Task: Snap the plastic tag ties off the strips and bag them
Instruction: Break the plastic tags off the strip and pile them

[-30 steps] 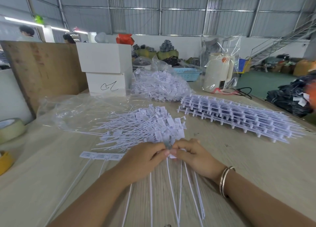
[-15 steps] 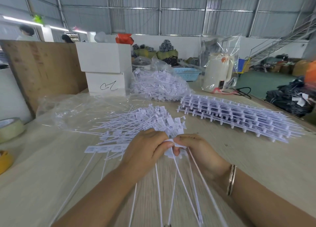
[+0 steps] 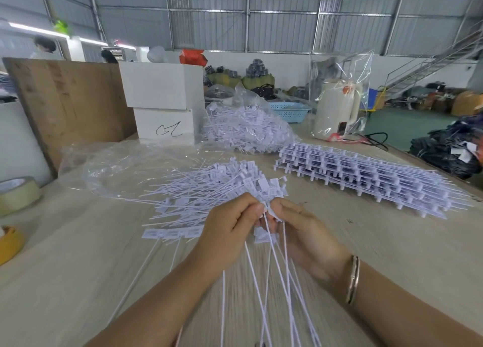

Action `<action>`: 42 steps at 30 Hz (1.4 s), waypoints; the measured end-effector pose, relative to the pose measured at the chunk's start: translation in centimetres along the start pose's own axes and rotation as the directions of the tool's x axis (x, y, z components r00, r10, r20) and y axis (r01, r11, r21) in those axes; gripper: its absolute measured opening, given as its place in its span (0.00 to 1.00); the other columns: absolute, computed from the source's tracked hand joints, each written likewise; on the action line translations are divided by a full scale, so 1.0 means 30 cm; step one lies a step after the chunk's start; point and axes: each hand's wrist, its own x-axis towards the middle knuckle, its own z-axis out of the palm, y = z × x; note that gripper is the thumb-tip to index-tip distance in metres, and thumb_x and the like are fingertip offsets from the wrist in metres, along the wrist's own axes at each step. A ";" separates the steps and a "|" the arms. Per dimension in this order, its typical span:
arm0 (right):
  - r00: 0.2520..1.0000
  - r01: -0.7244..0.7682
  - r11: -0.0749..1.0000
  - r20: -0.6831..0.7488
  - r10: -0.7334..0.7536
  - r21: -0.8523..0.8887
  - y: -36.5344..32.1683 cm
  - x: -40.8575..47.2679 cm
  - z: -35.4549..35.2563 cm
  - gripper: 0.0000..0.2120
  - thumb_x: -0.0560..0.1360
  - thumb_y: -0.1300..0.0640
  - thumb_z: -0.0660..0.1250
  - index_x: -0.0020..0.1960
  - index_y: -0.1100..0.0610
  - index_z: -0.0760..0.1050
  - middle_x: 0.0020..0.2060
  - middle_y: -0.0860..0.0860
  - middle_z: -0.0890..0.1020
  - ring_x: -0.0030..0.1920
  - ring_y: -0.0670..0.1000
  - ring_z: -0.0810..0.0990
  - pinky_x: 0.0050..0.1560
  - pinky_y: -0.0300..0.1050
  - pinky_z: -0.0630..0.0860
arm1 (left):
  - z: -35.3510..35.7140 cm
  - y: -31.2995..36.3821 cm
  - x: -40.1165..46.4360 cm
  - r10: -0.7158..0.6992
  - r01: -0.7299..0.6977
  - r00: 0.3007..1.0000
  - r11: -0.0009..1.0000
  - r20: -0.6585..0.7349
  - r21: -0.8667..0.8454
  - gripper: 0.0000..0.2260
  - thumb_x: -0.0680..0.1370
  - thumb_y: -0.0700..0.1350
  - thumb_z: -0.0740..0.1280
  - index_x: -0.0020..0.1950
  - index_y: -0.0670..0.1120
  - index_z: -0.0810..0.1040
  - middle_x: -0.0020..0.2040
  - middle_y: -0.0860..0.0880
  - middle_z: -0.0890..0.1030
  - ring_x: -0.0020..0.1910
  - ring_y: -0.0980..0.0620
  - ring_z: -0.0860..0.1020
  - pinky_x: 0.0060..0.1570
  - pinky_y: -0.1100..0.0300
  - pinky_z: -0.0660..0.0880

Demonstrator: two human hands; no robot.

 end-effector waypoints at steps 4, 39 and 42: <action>0.992 0.034 0.985 -0.116 -0.054 -0.167 -0.045 -0.011 -0.062 0.12 0.75 0.56 0.61 0.35 0.59 0.72 0.32 0.54 0.77 0.35 0.49 0.73 0.42 0.37 0.73 | -0.030 -0.008 0.005 -0.070 0.070 0.998 0.996 -0.006 -0.060 0.12 0.78 0.50 0.57 0.37 0.52 0.72 0.32 0.63 0.77 0.34 0.67 0.75 0.37 0.75 0.66; 1.000 0.012 0.644 0.010 -0.007 -0.765 0.003 -0.007 -0.037 0.16 0.75 0.54 0.67 0.36 0.66 0.74 0.33 0.54 0.72 0.35 0.45 0.70 0.45 0.44 0.66 | -0.022 -0.047 -0.005 -0.075 -0.027 0.977 0.886 0.201 0.463 0.07 0.79 0.48 0.61 0.43 0.49 0.74 0.25 0.55 0.68 0.25 0.58 0.66 0.30 0.59 0.57; 0.999 -0.024 0.750 -0.043 -0.006 -0.661 0.000 0.001 -0.049 0.10 0.74 0.63 0.66 0.34 0.63 0.75 0.33 0.59 0.74 0.36 0.50 0.73 0.43 0.43 0.68 | -0.033 -0.045 -0.009 -0.064 -0.083 0.962 0.859 0.267 0.505 0.06 0.75 0.45 0.61 0.51 0.51 0.70 0.29 0.58 0.67 0.29 0.59 0.66 0.35 0.60 0.58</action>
